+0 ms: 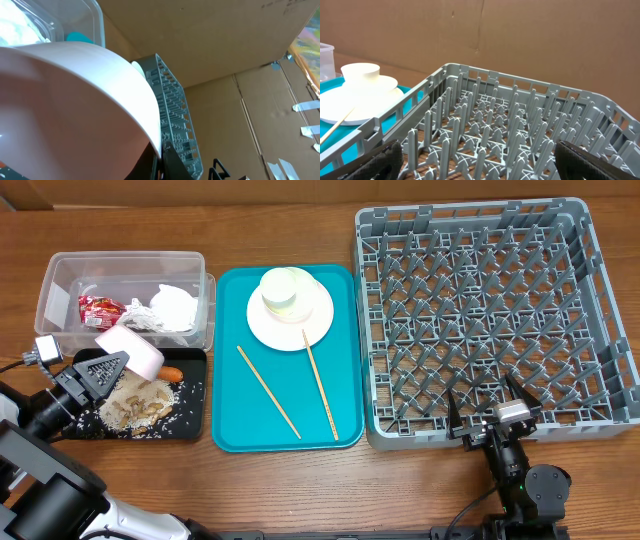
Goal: Sort waste into correct bins and load items into the dishwasher
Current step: 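Tip the pink bowl to dump rice and shells onto the black tray, then carry the emptied pink bowl back and set it on the teal tray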
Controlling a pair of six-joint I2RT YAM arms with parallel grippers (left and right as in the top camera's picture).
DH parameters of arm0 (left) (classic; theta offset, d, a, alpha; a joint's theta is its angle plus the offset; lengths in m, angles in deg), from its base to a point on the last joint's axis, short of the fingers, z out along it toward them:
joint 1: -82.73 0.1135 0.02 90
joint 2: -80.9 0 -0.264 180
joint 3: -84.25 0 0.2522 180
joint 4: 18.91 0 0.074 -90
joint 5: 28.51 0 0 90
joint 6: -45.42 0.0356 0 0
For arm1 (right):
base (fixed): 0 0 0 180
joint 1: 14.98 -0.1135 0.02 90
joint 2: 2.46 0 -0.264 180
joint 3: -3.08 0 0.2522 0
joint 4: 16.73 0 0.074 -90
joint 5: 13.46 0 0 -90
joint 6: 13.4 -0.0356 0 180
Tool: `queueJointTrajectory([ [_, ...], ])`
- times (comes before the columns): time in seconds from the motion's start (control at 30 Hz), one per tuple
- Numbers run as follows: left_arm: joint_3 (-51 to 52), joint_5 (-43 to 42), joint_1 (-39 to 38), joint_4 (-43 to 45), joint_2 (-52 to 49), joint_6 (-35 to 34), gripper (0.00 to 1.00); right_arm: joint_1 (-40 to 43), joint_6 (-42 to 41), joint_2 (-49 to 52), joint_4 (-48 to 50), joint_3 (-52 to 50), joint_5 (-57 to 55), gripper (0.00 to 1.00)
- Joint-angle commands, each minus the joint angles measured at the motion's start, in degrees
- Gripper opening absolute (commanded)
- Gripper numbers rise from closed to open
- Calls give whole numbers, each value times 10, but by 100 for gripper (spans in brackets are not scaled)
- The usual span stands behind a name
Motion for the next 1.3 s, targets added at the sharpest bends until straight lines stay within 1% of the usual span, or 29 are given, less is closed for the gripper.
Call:
queueJointTrajectory([
  [0.0, 3, 8, -4, -2, 16, 15, 4, -2, -5, -5, 3, -6, -3, 100],
  [0.07, 3, 16, -4, -4, 16, 12, 4, -2, -5, -5, 3, -6, -3, 100],
  [0.13, 3, 21, -4, 3, 16, -7, 4, -2, -5, -5, 3, -6, -3, 100],
  [0.27, -9, 37, -4, 18, 16, -67, 4, -2, -5, -5, 3, -6, -3, 100],
  [0.3, -18, 45, -5, 18, 16, -88, 4, -2, -5, -5, 3, -6, -3, 100],
  [0.47, -64, 59, -11, 18, 17, -149, 4, -2, -5, -5, 3, -6, -3, 100],
  [0.57, -111, 97, -23, 19, 17, -216, 4, -2, -5, -5, 3, -6, -3, 100],
  [0.67, -169, 175, -51, 23, 19, -292, 4, -2, -5, -5, 3, -6, -3, 100],
  [0.77, -220, 273, -99, 41, 24, -389, 4, -2, -5, -5, 3, -6, -3, 100],
  [0.87, -261, 409, -169, 55, 31, -487, 4, -2, -5, -5, 3, -6, -3, 100],
  [0.97, -276, 504, -257, 55, 36, -530, 4, -2, -5, -5, 3, -6, -3, 100],
  [1.0, -276, 522, -278, 56, 36, -539, 4, -2, -5, -5, 3, -6, -3, 100],
  [1.13, -275, 648, -399, 53, 35, -593, 4, -2, -5, -5, 3, -6, -3, 100],
  [1.27, -275, 755, -509, 47, 35, -647, 4, -2, -5, -5, 3, -6, -3, 100],
])
